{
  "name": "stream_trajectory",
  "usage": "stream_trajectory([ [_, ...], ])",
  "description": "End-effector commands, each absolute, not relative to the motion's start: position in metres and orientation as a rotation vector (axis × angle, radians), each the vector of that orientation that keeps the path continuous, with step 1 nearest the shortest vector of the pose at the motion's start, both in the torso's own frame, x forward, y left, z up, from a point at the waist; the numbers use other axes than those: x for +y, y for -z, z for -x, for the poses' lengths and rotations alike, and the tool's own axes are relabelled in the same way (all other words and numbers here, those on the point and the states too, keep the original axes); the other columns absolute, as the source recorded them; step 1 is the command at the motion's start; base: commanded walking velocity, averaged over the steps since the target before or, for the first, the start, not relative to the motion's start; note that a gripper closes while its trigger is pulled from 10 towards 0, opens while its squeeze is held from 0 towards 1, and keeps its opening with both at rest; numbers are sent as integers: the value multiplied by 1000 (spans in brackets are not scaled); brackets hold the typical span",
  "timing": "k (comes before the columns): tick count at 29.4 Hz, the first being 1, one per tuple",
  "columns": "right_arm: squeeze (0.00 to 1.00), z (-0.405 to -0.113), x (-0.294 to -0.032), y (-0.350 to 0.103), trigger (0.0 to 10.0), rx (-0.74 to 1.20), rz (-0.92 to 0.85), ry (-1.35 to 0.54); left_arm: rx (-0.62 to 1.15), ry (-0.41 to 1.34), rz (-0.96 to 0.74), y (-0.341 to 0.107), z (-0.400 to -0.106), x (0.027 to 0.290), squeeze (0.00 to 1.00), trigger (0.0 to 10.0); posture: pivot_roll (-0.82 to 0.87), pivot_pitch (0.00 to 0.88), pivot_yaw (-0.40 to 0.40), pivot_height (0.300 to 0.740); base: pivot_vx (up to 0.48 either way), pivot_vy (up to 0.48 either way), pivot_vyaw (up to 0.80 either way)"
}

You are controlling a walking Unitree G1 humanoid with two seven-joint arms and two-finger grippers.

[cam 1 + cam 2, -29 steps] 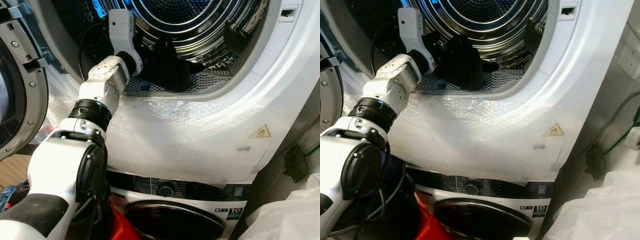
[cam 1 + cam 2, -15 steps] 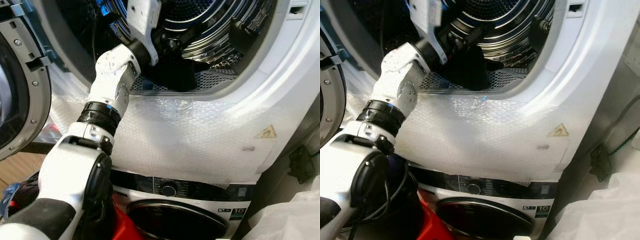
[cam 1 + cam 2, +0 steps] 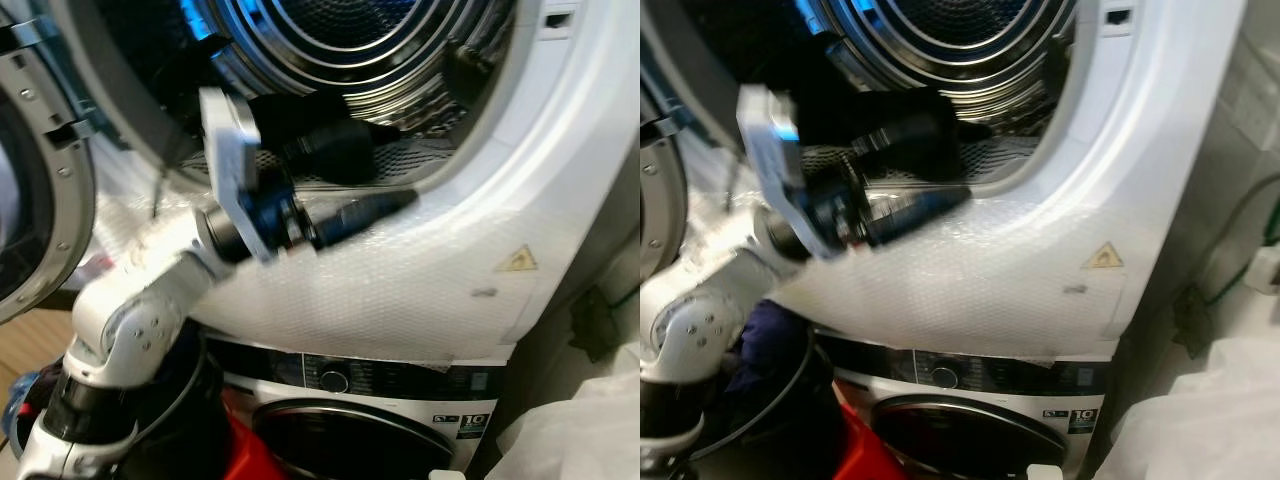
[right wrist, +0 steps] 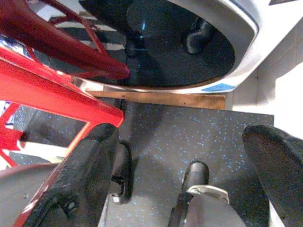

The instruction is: Clothes washing

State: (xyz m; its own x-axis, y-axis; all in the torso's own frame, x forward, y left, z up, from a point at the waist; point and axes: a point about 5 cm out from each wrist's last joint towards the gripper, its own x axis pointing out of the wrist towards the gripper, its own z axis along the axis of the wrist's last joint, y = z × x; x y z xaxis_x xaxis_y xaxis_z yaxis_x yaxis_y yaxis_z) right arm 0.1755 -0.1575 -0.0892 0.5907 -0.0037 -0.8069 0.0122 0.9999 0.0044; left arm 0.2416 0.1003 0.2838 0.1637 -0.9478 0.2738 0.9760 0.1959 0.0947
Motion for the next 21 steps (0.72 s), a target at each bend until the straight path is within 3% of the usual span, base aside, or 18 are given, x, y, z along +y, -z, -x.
stream_trajectory([
  [1, 0, -177, -151, 89, 10000, 935, -15, -11, -153, 1494, 56, -266, -222, 103, 0, 10000, 138, 0, 154, 740, 0, 0, 0],
  [6, 0, -178, -149, 89, 10000, 936, -19, -11, 90, 1448, 1, -220, -215, 118, 0, 10000, 137, 0, 164, 740, 0, 0, 0],
  [7, 0, -177, -148, 89, 10000, 938, -23, -5, 191, 1340, -46, -189, -222, 127, 0, 10000, 132, 0, 164, 740, 0, 0, 0],
  [11, 0, -174, -148, 90, 10000, 950, -18, -1, 326, 1142, -121, -131, -234, 143, 0, 10000, 128, 0, 167, 740, 0, 0, 0],
  [12, 0, -174, -149, 91, 10000, 951, -18, 1, 344, 1118, -101, -121, -235, 144, 0, 10000, 127, 0, 167, 740, 0, 0, 0],
  [14, 0, -173, -151, 91, 10000, 956, -12, 8, 407, 872, 45, -75, -248, 155, 0, 10000, 113, 0, 160, 740, 0, 0, 0],
  [19, 0, -175, -158, 90, 10000, 953, 1, 34, 598, 581, 24, -5, -246, 174, 0, 10000, 79, 0, 149, 740, 0, 0, 0],
  [21, 0, -176, -161, 89, 10000, 954, 11, 37, 632, 550, 30, 6, -244, 173, 0, 10000, 73, 0, 144, 740, 0, 0, 0],
])
